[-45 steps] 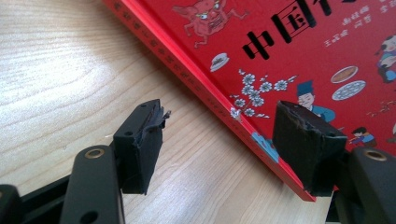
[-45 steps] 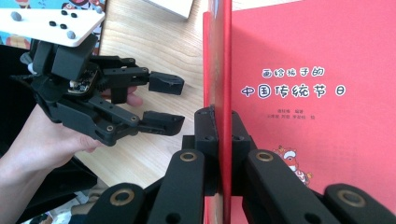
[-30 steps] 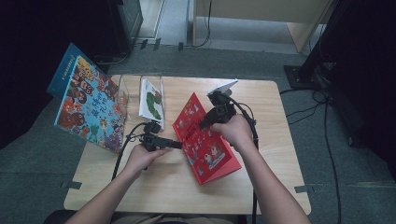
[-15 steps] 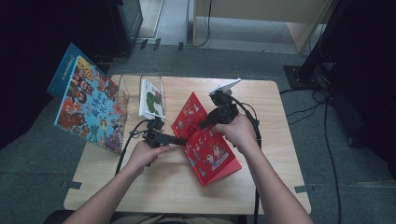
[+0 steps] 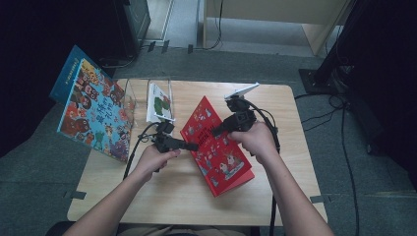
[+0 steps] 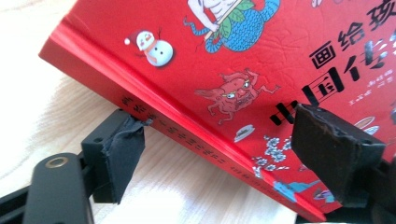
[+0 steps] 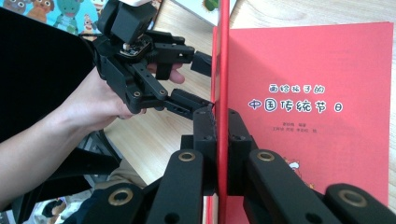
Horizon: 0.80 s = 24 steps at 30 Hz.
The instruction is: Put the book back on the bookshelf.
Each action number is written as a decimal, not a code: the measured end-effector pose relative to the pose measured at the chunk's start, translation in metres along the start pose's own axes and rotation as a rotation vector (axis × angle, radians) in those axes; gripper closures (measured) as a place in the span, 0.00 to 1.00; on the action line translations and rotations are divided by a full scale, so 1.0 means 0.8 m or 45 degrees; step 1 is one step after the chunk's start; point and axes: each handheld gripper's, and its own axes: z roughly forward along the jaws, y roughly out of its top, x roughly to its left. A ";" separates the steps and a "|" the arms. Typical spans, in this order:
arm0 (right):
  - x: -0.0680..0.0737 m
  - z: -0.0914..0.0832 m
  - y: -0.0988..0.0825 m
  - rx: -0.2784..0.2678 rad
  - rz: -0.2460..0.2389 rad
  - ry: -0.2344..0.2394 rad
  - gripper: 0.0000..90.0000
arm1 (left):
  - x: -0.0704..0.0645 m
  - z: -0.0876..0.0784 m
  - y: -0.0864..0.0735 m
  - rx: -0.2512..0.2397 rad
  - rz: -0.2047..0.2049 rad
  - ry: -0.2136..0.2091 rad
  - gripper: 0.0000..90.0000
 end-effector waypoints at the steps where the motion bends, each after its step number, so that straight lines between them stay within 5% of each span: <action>1: 0.000 0.000 -0.001 -0.001 -0.004 0.003 0.97 | 0.000 0.000 0.000 0.005 0.007 0.002 0.19; 17: 0.004 0.000 -0.004 -0.003 -0.056 0.040 0.95 | 0.005 0.000 0.002 0.045 0.066 -0.031 0.13; 22: 0.004 -0.004 -0.006 -0.035 -0.083 0.071 0.94 | 0.003 -0.006 0.002 -0.004 0.104 -0.043 0.12; 24: 0.004 -0.007 -0.007 -0.060 -0.096 0.095 0.94 | 0.003 -0.009 0.003 -0.036 0.068 -0.094 0.13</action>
